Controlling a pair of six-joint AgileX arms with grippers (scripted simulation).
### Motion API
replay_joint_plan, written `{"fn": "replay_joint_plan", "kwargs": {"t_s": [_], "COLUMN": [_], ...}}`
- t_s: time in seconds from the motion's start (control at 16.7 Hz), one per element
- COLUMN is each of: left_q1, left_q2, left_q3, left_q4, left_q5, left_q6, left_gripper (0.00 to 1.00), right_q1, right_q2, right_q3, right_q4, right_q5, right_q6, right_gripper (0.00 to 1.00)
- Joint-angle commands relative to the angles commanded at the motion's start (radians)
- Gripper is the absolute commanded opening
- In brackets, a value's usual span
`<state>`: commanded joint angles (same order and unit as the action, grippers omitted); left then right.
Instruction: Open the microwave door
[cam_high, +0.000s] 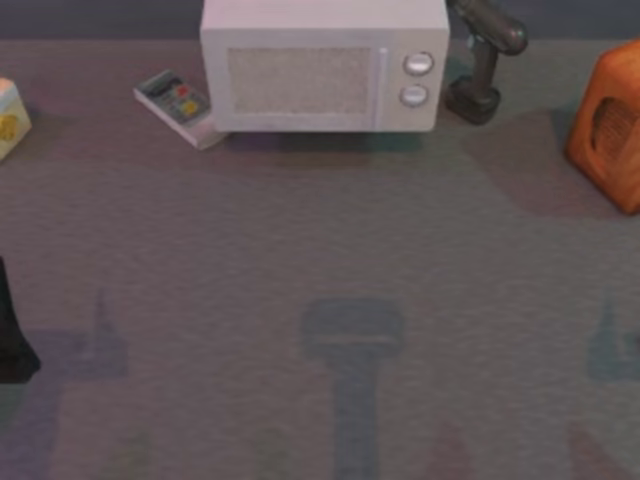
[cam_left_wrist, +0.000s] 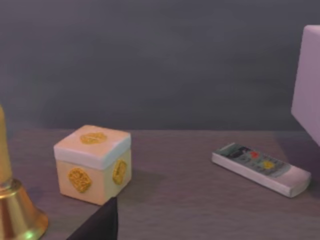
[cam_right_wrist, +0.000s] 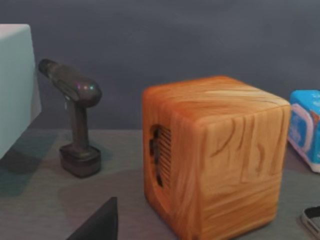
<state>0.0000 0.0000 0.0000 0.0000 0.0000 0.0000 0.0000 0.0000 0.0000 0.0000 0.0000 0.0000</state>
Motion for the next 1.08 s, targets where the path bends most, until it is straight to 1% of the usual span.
{"fn": "replay_joint_plan", "kwargs": {"t_s": [0.12,0.24,0.42,0.66,1.08], "left_q1": [0.000,-0.018,-0.083,-0.221,-0.513], "left_q2": [0.000,0.031,0.157,0.473,1.233], "left_q3": [0.000,0.028,0.136,0.386,0.972], "left_q4": [0.000,-0.007,-0.028,-0.056,-0.065], "left_q5": [0.000,-0.015,-0.074,-0.198,-0.456], "left_q6": [0.000,-0.006,-0.032,-0.099,-0.272], "left_gripper": [1.00,1.00,1.00,1.00,1.00], "right_q1": [0.000,0.000,0.000,0.000,0.000], "right_q2": [0.000,0.000,0.000,0.000,0.000], "right_q3": [0.000,0.000,0.000,0.000,0.000], "right_q4": [0.000,0.000,0.000,0.000,0.000], "right_q5": [0.000,0.000,0.000,0.000,0.000], "right_q6": [0.000,0.000,0.000,0.000,0.000], "right_gripper": [1.00,1.00,1.00,1.00,1.00]}}
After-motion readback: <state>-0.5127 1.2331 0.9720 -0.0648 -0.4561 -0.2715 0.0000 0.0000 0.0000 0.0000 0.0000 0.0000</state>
